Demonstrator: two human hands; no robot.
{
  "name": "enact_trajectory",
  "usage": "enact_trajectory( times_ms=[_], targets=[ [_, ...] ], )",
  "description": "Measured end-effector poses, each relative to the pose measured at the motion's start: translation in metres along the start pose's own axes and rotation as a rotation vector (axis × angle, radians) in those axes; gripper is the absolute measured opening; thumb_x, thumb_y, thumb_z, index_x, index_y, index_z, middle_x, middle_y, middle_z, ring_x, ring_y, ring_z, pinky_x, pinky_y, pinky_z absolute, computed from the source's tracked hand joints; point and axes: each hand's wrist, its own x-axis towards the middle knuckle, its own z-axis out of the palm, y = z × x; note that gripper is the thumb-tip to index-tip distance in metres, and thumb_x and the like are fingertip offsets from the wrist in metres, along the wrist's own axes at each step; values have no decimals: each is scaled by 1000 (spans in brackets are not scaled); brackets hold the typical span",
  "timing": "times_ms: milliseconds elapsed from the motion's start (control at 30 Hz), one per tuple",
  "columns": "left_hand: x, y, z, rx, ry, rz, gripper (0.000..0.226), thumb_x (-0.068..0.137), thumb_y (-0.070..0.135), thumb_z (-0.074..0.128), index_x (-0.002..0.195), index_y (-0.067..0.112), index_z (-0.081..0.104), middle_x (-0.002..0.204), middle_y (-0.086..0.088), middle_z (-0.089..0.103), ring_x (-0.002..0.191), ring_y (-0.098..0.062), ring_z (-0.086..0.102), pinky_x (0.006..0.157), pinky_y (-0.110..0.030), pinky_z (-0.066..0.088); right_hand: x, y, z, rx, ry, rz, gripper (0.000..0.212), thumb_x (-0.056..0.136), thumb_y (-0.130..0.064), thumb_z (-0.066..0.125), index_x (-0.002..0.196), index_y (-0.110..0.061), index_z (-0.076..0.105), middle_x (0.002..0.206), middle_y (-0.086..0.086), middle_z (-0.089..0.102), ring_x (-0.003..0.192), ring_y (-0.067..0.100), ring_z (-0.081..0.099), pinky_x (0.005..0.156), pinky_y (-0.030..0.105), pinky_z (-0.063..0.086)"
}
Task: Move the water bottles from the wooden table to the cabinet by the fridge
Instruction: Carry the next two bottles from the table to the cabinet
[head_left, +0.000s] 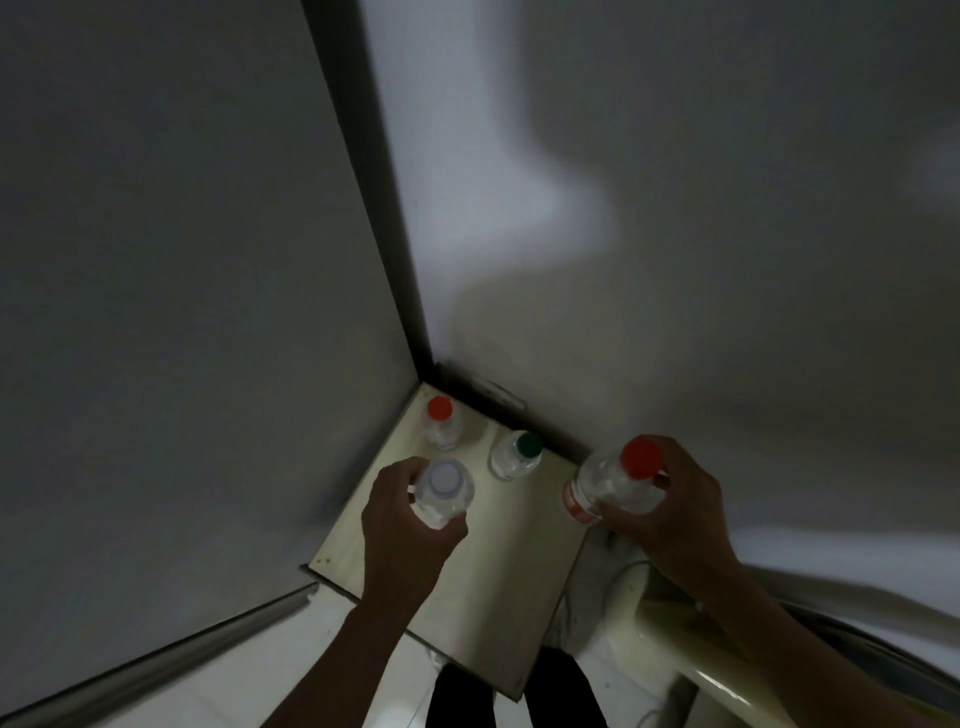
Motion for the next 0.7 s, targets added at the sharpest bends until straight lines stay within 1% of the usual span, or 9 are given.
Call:
enact_trajectory(
  times_ms=[133,200,267,333,400,467,533,567,700],
  targets=[
    [10,-32,33,-19,6,-5,64,57,10,91,112,17,59,107,6,62,97,-12,61,84,-27,53,7,36,17,-42,18,3,62,55,-19,94,106,-21,59,99,-16,63,93,-7,59,77,4,45],
    [15,-47,47,-8,14,-9,63,59,11,91,114,15,59,108,4,63,96,-11,60,85,-19,49,11,51,27,-54,28,2,62,55,-13,93,106,-20,59,99,-15,63,94,-4,60,78,4,45],
    [20,-58,60,13,31,-1,60,61,13,92,113,11,61,107,2,64,92,-9,60,83,-7,44,15,63,36,-60,33,2,62,55,-13,93,106,-20,59,99,-13,64,95,-2,61,79,5,46],
    [23,-65,70,23,59,2,55,63,13,91,110,8,62,104,1,64,89,-4,58,82,-2,42,18,71,44,-58,37,3,62,55,-13,93,106,-20,59,99,-11,64,94,0,62,80,6,48],
    [27,-70,79,15,83,-10,49,65,14,89,106,9,62,102,2,64,89,0,58,81,-4,44,20,76,51,-61,40,-1,63,54,-13,93,106,-18,58,98,-10,64,92,3,63,80,8,49],
    [32,-79,86,16,67,-35,42,68,20,86,101,12,62,99,2,65,86,-6,60,78,-16,52,24,79,54,-61,42,4,63,54,-15,93,107,-18,59,97,-10,64,91,3,63,78,8,50],
    [36,-85,91,23,54,-46,40,69,26,83,101,14,61,97,1,65,85,-12,61,75,-27,55,25,82,56,-58,42,7,63,54,-16,92,108,-17,59,99,-10,64,92,3,63,78,11,52],
    [37,-86,93,23,58,-40,43,68,25,84,103,14,61,99,1,65,87,-14,62,75,-29,56,25,83,57,-52,39,10,63,55,-17,91,109,-17,59,100,-10,65,92,4,63,79,13,53],
    [38,-80,96,45,63,52,64,61,9,91,114,18,57,110,9,59,94,-17,62,79,-28,54,26,83,57,-32,25,14,62,57,-17,91,111,-16,60,102,-7,66,93,6,64,80,15,53]
  ],
)
